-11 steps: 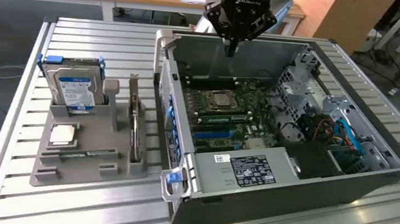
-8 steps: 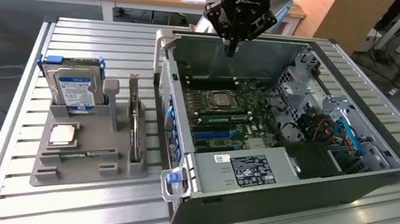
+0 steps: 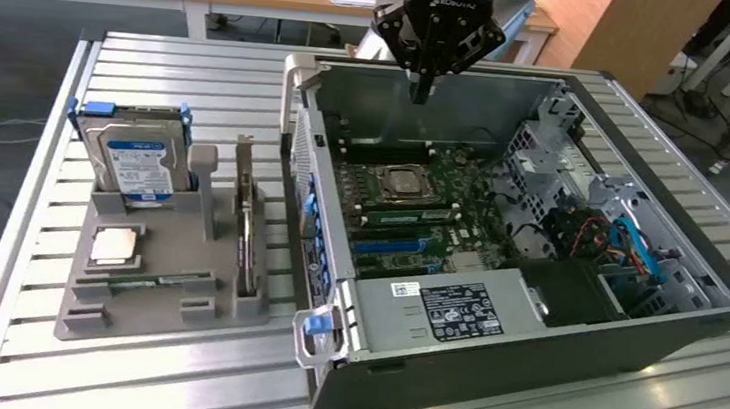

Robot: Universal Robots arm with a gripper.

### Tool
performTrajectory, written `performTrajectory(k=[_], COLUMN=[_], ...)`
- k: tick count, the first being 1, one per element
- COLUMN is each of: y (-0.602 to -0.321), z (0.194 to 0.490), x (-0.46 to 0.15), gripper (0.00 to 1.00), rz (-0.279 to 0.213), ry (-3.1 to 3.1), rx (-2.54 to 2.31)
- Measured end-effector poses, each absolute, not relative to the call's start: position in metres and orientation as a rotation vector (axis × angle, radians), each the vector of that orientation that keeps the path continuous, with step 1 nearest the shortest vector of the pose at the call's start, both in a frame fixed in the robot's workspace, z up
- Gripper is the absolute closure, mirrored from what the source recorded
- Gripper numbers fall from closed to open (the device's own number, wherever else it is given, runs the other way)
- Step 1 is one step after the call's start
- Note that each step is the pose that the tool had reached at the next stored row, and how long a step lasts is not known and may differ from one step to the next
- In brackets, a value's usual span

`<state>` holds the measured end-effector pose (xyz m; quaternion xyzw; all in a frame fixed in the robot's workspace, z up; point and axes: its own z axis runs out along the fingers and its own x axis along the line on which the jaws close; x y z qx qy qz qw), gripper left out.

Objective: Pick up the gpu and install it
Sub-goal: 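Reach for the gpu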

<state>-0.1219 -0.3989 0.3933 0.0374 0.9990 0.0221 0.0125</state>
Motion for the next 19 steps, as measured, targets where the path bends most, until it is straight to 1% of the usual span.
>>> performTrajectory(k=[4,19], y=[-0.399,-0.399], z=[0.393,0.391], x=[-0.124,-0.187], gripper=[0.89,0.89], rz=[0.069,0.069], ry=[3.114,3.114], rx=[0.117,0.117])
